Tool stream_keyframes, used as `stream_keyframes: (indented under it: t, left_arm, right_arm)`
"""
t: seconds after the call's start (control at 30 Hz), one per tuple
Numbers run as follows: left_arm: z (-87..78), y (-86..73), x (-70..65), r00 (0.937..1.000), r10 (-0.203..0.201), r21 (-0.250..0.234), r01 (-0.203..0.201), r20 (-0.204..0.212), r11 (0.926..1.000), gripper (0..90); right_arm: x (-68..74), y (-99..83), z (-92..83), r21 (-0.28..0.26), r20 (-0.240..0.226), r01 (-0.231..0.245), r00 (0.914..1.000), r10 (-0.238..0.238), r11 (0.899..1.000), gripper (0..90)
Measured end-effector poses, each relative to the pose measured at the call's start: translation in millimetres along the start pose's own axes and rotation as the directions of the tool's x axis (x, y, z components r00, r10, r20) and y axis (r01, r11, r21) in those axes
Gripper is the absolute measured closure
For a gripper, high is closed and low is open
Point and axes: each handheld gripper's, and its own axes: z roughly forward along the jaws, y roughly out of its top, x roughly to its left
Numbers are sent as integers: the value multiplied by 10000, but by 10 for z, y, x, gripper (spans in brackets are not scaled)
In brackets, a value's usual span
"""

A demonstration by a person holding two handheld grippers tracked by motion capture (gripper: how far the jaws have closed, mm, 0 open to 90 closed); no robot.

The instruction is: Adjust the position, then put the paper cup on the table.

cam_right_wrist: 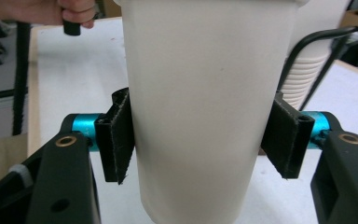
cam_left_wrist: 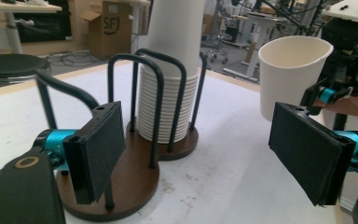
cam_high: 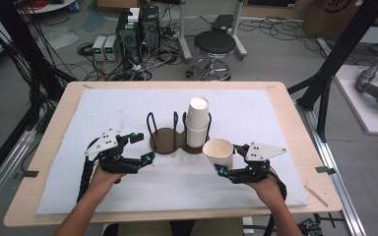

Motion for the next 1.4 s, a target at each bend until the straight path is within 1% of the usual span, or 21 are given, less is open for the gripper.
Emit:
stream_keyframes:
  t: [0.03, 0.07, 0.17, 0.23, 0.33, 0.37, 0.43, 0.5, 0.67, 0.7, 0.77, 0.87, 0.97, 1.1, 1.23, 1.3, 1.37, 1.4]
  left_arm:
    - [0, 0, 0, 10000, 0, 0, 0, 0, 10000, 186]
    - [-19, -34, 13, 9999, 30, -136, -32, -96, 9999, 189]
    - [-34, -59, 27, 9998, 35, -172, -38, -179, 9998, 192]
    - [-58, -75, 49, 9996, -85, -277, 78, -253, 9996, 192]
    - [-80, -102, 53, 9991, -191, -413, 175, -381, 9990, 192]
    - [-87, -114, 53, 9989, -169, -404, 151, -444, 9991, 191]
    - [-93, -126, 51, 9986, -152, -384, 133, -498, 9992, 191]
    - [-115, -150, 57, 9981, -215, -395, 193, -569, 9990, 191]
    - [-152, -153, 78, 9962, -44, -478, 3, -868, 9989, 191]
    - [-161, -154, 82, 9959, 7, -528, -56, -909, 9986, 191]
    - [-179, -157, 86, 9947, 53, -641, -120, -1029, 9979, 190]
    - [-200, -157, 103, 9943, 84, -744, -164, -1067, 9971, 190]
    - [-220, -150, 105, 9937, 51, -828, -145, -1118, 9965, 189]
    - [-237, -141, 106, 9933, 88, -849, -187, -1155, 9962, 189]
    - [-238, -140, 104, 9928, 38, -876, -143, -1194, 9961, 189]
    - [-237, -146, 113, 9930, 32, -813, -129, -1182, 9966, 190]
    - [-241, -150, 114, 9931, 13, -809, -109, -1172, 9967, 190]
    - [-244, -150, 115, 9929, 34, -805, -130, -1187, 9967, 190]
  right_arm:
    - [-1, -4, -8, -49, 70, -15, 10000, 15, 10000, 348]
    - [-5, -7, -19, -120, 205, -2, 9998, 4, 9999, 347]
    - [-16, -17, -62, -307, 508, -82, 9987, 97, 9995, 346]
    - [-30, -22, -90, -477, 712, -88, 9974, 122, 9988, 346]
    - [-30, -34, -115, -569, 827, -185, 9963, 232, 9982, 343]
    - [-37, -42, -120, -596, 898, -122, 9958, 175, 9981, 343]
    - [-34, -61, -135, -546, 986, -160, 9949, 214, 9984, 342]
    - [-38, -76, -158, -606, 1104, -164, 9936, 230, 9980, 342]
    - [-65, -93, -229, -867, 1448, -237, 9888, 362, 9959, 340]
    - [-64, -94, -242, -925, 1527, -314, 9872, 453, 9952, 340]
    - [-80, -94, -265, -1100, 1668, -283, 9849, 465, 9935, 340]
    - [-93, -90, -291, -1249, 1808, -389, 9816, 613, 9914, 340]
    - [-94, -87, -300, -1334, 1899, -382, 9798, 634, 9903, 340]
    - [-82, -82, -311, -1423, 1986, -366, 9780, 647, 9892, 340]
    - [-74, -82, -328, -1533, 2084, -292, 9761, 612, 9878, 339]
    - [-83, -85, -340, -1571, 2138, -278, 9749, 615, 9872, 339]
    - [-85, -86, -344, -1582, 2105, -399, 9748, 731, 9866, 340]
    - [-89, -86, -345, -1613, 2138, -357, 9744, 702, 9863, 339]
